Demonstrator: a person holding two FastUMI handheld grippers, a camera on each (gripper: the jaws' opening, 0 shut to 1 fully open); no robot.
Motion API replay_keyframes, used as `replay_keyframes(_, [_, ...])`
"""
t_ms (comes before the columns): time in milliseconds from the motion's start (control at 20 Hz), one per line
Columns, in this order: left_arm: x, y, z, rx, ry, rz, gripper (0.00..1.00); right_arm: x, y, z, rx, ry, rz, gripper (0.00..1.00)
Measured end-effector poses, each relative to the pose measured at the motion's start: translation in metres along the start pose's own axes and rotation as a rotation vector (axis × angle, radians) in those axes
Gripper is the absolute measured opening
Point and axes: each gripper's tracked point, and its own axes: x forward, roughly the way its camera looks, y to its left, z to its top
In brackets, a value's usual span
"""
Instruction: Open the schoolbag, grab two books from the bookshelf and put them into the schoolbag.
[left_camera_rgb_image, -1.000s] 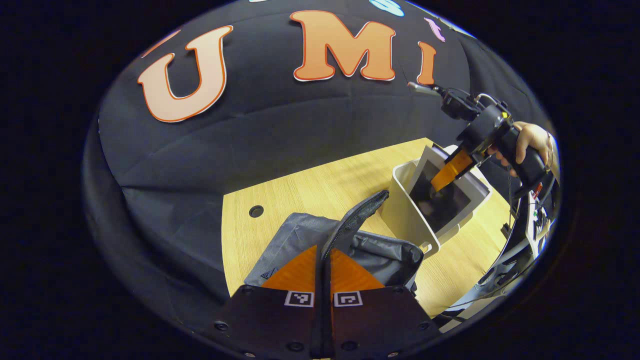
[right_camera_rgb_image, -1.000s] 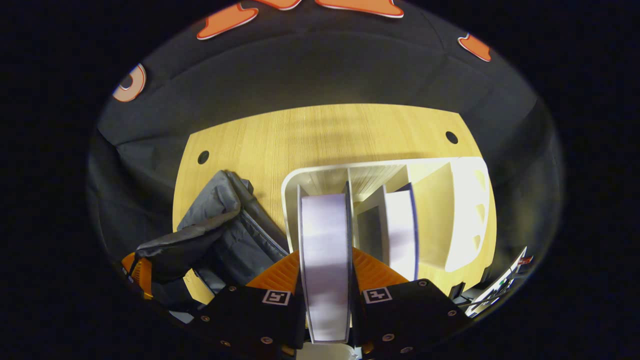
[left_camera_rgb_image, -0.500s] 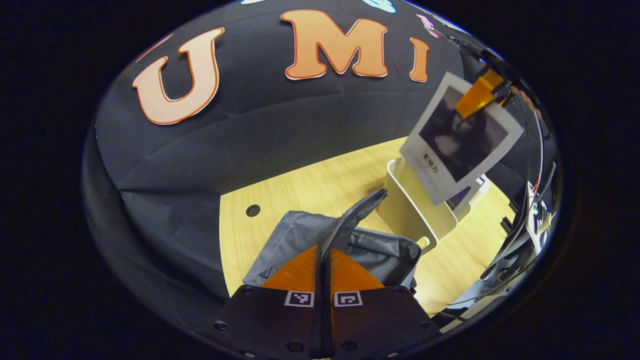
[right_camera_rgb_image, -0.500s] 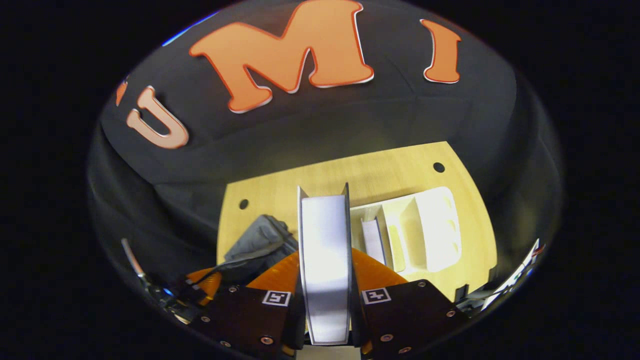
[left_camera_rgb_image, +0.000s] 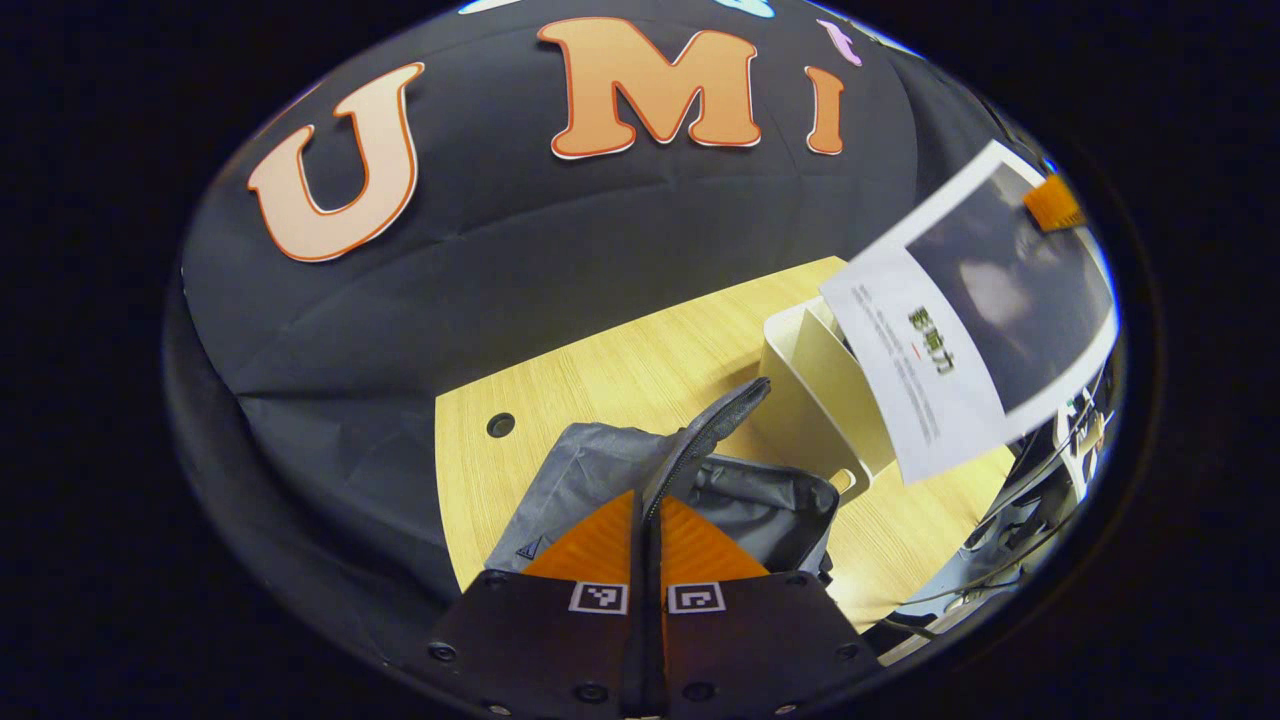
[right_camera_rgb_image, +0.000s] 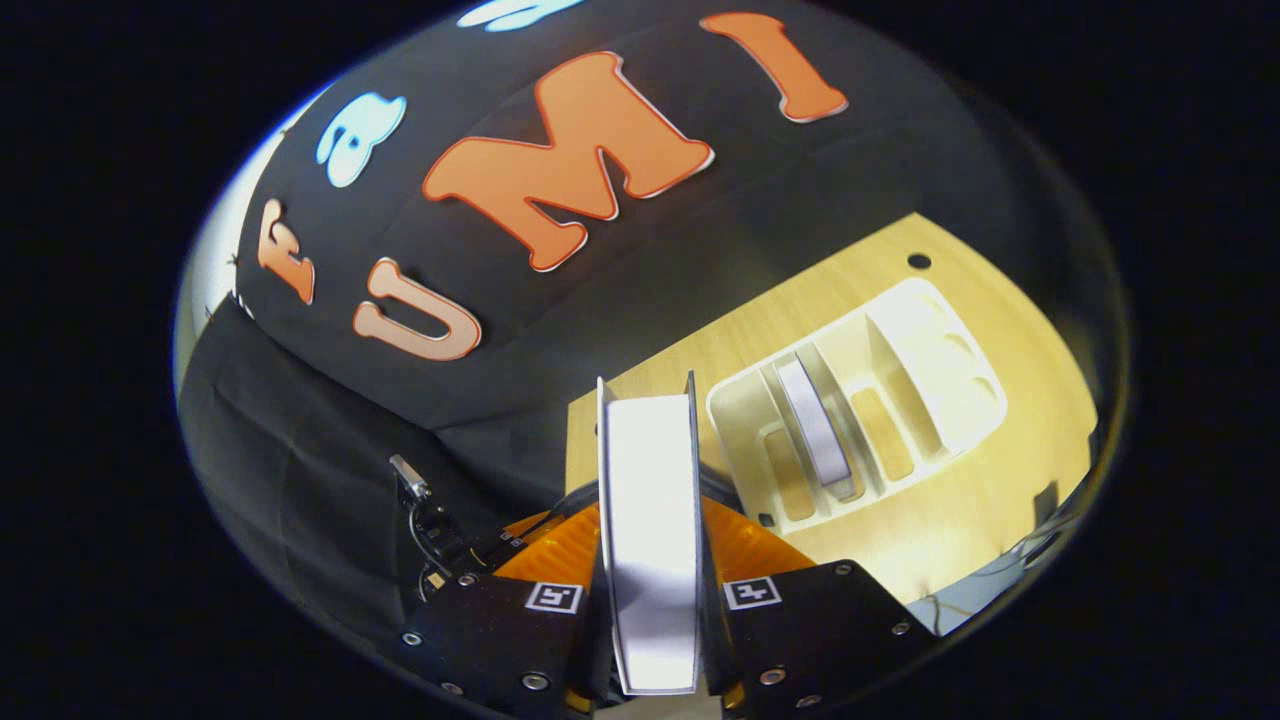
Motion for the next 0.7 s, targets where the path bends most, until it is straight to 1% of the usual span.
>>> replay_keyframes(200, [0.001,-0.001,0.005,0.010,0.006,0.006,0.00,0.032,-0.022,-0.037,0.224,-0.007,0.113,0.36])
replay_keyframes(350, [0.003,-0.002,0.009,0.023,0.002,0.008,0.01,0.055,-0.044,-0.067,0.353,-0.019,0.173,0.36])
replay_keyframes(450, [0.002,-0.004,0.010,0.034,0.010,0.005,0.01,0.081,-0.055,-0.084,0.432,-0.014,0.183,0.36])
replay_keyframes(550, [-0.001,-0.006,0.013,0.053,0.010,0.006,0.01,0.104,-0.058,-0.101,0.480,-0.009,0.196,0.36])
replay_keyframes(700, [-0.003,-0.006,0.018,0.068,0.004,0.018,0.01,0.138,-0.059,-0.119,0.505,0.004,0.173,0.36])
